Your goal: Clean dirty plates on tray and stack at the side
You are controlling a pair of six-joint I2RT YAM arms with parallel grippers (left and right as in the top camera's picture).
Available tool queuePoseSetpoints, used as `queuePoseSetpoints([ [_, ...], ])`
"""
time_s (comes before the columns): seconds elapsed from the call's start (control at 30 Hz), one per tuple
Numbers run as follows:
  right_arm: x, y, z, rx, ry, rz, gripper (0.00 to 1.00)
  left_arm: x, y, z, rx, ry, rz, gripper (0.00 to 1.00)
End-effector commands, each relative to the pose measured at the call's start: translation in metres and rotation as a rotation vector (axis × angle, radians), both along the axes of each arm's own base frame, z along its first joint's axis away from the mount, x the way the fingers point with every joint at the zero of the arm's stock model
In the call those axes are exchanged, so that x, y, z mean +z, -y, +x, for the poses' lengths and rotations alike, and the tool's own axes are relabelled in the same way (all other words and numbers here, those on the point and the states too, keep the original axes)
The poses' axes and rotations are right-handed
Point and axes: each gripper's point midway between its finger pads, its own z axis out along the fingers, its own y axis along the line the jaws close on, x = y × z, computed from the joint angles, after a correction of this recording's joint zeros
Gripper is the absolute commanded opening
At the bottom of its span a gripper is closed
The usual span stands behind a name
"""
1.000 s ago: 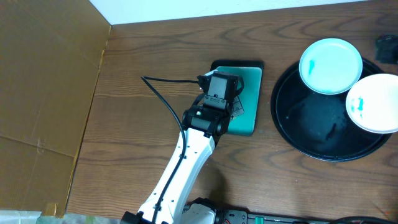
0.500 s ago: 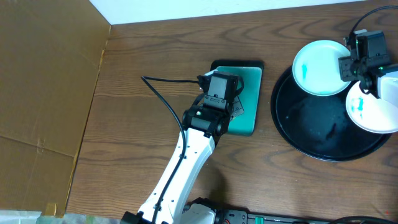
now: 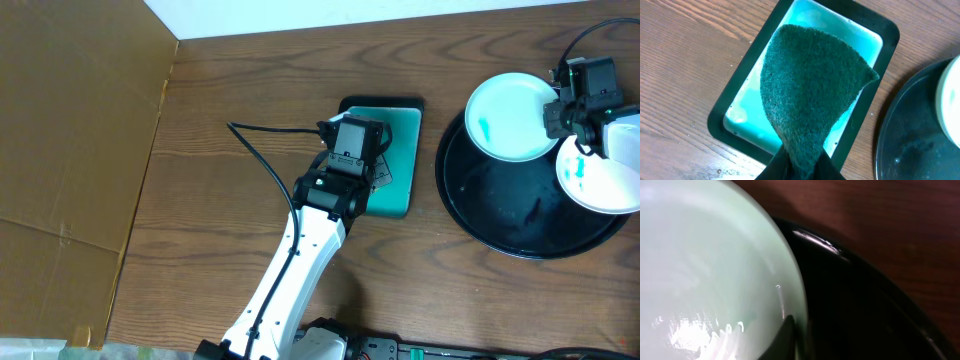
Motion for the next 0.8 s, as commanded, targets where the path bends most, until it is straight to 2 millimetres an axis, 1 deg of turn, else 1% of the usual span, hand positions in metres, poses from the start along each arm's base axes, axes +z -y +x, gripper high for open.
queuePoseSetpoints([
  [0.0, 0.007, -0.012, -0.007, 0.031, -0.015, 0.008, 0.01, 0.004, -0.003, 0.0, 0.004, 0.013, 0.004, 0.07],
  [0.07, 0.018, -0.016, -0.011, 0.041, -0.013, 0.009, 0.01, 0.004, -0.003, 0.0, 0.004, 0.013, 0.004, 0.07],
  [0.17, 0.041, -0.023, -0.023, 0.061, -0.019, 0.018, 0.01, 0.004, -0.003, 0.0, 0.004, 0.013, 0.003, 0.07],
  [0.23, 0.055, -0.033, -0.039, 0.096, -0.045, 0.038, 0.01, 0.003, 0.0, 0.0, -0.006, 0.008, -0.009, 0.07],
  [0.33, 0.062, -0.045, -0.062, 0.124, -0.113, 0.077, 0.01, -0.001, 0.009, -0.001, -0.032, -0.012, -0.048, 0.07],
  [0.43, 0.052, -0.046, -0.083, 0.134, -0.202, 0.07, 0.01, -0.009, 0.023, -0.002, -0.076, -0.045, -0.113, 0.07],
  [0.53, 0.034, -0.043, -0.102, 0.135, -0.28, 0.051, 0.01, -0.013, 0.043, -0.001, -0.133, -0.061, -0.178, 0.07],
  [0.6, 0.024, -0.04, -0.112, 0.131, -0.31, 0.044, 0.01, -0.016, 0.059, 0.001, -0.177, -0.065, -0.214, 0.07],
  [0.77, -0.001, -0.036, -0.12, 0.086, -0.308, 0.068, 0.01, -0.026, 0.101, 0.004, -0.288, -0.07, -0.25, 0.07],
])
